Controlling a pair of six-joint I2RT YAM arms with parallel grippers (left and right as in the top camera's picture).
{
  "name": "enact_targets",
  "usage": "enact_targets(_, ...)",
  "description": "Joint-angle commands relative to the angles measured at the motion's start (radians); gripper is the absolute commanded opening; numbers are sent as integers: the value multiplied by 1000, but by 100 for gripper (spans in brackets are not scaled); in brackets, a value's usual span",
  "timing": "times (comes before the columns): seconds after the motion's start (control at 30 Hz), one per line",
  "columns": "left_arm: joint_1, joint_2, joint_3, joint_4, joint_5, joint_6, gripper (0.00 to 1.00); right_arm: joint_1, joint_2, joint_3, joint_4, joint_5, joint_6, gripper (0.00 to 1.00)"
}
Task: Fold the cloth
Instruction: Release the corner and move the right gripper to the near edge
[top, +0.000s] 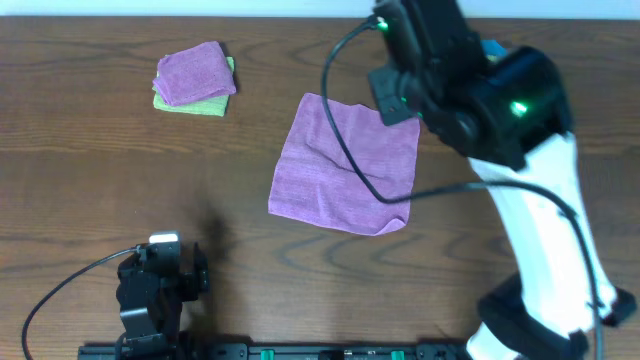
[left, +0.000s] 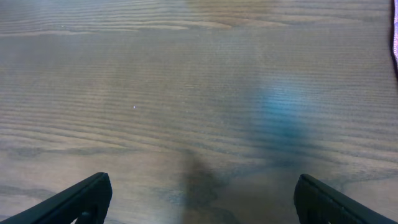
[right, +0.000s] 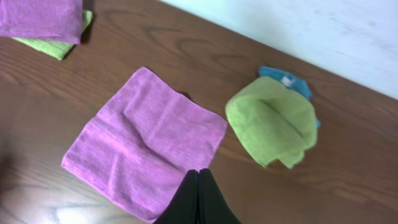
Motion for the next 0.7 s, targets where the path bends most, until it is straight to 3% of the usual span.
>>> enact_targets(0.0, 2, -6, -7, -4, -4, 6, 95, -11, -92, 6, -13, 40, 27, 1)
enact_targets(0.2, 2, -6, -7, -4, -4, 6, 95, -2, -289, -192, 95, 37, 27, 2)
enact_targets(0.67, 2, -6, -7, -4, -4, 6, 95, -3, -730, -982, 314, -54, 182, 1)
